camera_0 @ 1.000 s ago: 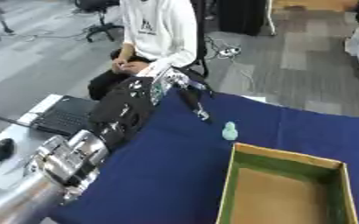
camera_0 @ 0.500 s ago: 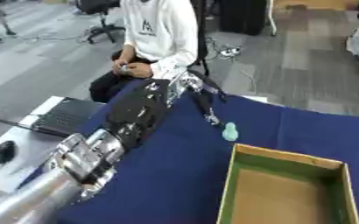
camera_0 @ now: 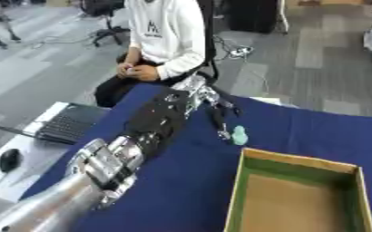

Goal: Pick up objects on the table and place them in the box.

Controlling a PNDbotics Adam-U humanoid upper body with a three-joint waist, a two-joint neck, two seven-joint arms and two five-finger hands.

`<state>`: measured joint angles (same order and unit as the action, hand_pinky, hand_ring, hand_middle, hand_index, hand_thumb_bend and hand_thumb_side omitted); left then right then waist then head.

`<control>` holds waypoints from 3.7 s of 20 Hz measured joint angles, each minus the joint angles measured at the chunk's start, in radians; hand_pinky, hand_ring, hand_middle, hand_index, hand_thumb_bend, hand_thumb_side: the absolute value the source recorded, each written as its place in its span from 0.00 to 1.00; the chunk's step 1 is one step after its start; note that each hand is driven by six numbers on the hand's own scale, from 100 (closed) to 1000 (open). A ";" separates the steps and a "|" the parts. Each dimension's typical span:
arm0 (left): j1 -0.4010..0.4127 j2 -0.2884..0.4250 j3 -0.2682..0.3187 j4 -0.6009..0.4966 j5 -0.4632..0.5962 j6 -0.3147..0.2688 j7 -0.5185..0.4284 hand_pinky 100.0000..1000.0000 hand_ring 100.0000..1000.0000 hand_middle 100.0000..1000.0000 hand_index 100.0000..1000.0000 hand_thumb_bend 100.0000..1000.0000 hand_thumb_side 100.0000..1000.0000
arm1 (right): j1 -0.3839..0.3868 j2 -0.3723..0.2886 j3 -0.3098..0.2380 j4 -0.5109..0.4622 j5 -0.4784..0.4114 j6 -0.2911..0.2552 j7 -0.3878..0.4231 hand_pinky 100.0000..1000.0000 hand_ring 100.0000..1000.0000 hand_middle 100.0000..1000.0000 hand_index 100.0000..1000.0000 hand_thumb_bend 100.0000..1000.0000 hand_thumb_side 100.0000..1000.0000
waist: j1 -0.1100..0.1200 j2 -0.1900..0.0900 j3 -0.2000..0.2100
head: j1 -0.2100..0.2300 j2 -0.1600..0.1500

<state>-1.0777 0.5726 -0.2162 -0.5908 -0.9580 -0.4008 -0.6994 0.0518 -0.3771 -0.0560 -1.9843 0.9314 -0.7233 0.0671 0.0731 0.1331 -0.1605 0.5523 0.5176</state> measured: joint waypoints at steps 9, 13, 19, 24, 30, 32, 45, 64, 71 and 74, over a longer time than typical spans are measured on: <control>0.010 -0.016 0.019 0.022 -0.057 -0.033 0.033 0.74 0.78 1.00 1.00 1.00 0.45 | -0.024 -0.013 -0.006 0.000 -0.048 -0.017 0.030 0.33 0.48 0.51 0.65 0.43 1.00 | 0.006 0.013 -0.020 | 0.028 -0.013; 0.010 -0.017 0.030 0.031 -0.081 -0.040 0.040 0.76 0.79 1.00 1.00 0.97 0.43 | -0.034 -0.019 -0.011 0.000 -0.062 -0.024 0.039 0.33 0.48 0.51 0.65 0.43 1.00 | 0.006 0.019 -0.025 | 0.047 -0.017; 0.009 -0.017 0.047 0.035 -0.096 -0.052 0.052 0.76 0.80 1.00 1.00 0.98 0.44 | -0.042 -0.025 -0.012 0.000 -0.079 -0.027 0.050 0.33 0.48 0.51 0.65 0.43 1.00 | 0.009 0.020 -0.030 | 0.055 -0.018; 0.006 -0.017 0.057 0.026 -0.082 -0.048 0.048 0.77 0.80 1.00 1.00 0.99 0.44 | -0.042 -0.026 -0.012 0.000 -0.087 -0.029 0.053 0.33 0.48 0.51 0.65 0.41 1.00 | 0.010 0.020 -0.032 | 0.055 -0.023; -0.002 -0.017 0.066 0.021 -0.096 -0.030 0.036 0.71 0.76 0.99 1.00 1.00 0.39 | -0.052 -0.027 -0.018 0.000 -0.097 -0.033 0.057 0.33 0.48 0.51 0.65 0.42 1.00 | 0.012 0.026 -0.041 | 0.060 -0.032; -0.002 -0.017 0.072 0.024 -0.103 -0.030 0.036 0.70 0.75 0.93 1.00 1.00 0.39 | -0.056 -0.027 -0.018 0.000 -0.102 -0.034 0.057 0.33 0.48 0.51 0.65 0.42 1.00 | 0.012 0.027 -0.044 | 0.064 -0.035; -0.010 -0.017 0.098 0.053 -0.133 -0.027 0.043 0.66 0.71 0.91 1.00 0.83 0.31 | -0.071 -0.027 -0.023 0.000 -0.120 -0.046 0.070 0.32 0.48 0.51 0.65 0.42 1.00 | 0.012 0.045 -0.057 | 0.082 -0.044; -0.018 -0.017 0.115 0.072 -0.174 -0.014 0.053 0.49 0.55 0.75 0.86 0.65 0.28 | -0.078 -0.027 -0.024 0.000 -0.138 -0.055 0.080 0.32 0.48 0.51 0.65 0.42 1.00 | 0.014 0.050 -0.060 | 0.082 -0.044; -0.018 -0.017 0.118 0.078 -0.160 -0.002 0.056 0.48 0.51 0.71 0.79 0.62 0.27 | -0.078 -0.027 -0.024 0.000 -0.138 -0.054 0.081 0.32 0.48 0.51 0.65 0.42 1.00 | 0.014 0.050 -0.059 | 0.082 -0.045; -0.018 -0.017 0.118 0.078 -0.159 -0.002 0.057 0.47 0.50 0.70 0.78 0.63 0.26 | -0.078 -0.027 -0.024 0.000 -0.138 -0.054 0.081 0.32 0.48 0.51 0.65 0.42 1.00 | 0.014 0.050 -0.059 | 0.082 -0.045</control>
<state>-1.0960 0.5554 -0.0984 -0.5131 -1.1166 -0.4030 -0.6424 -0.0257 -0.4039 -0.0800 -1.9843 0.7933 -0.7769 0.1485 0.0870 0.1834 -0.2198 0.6344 0.4728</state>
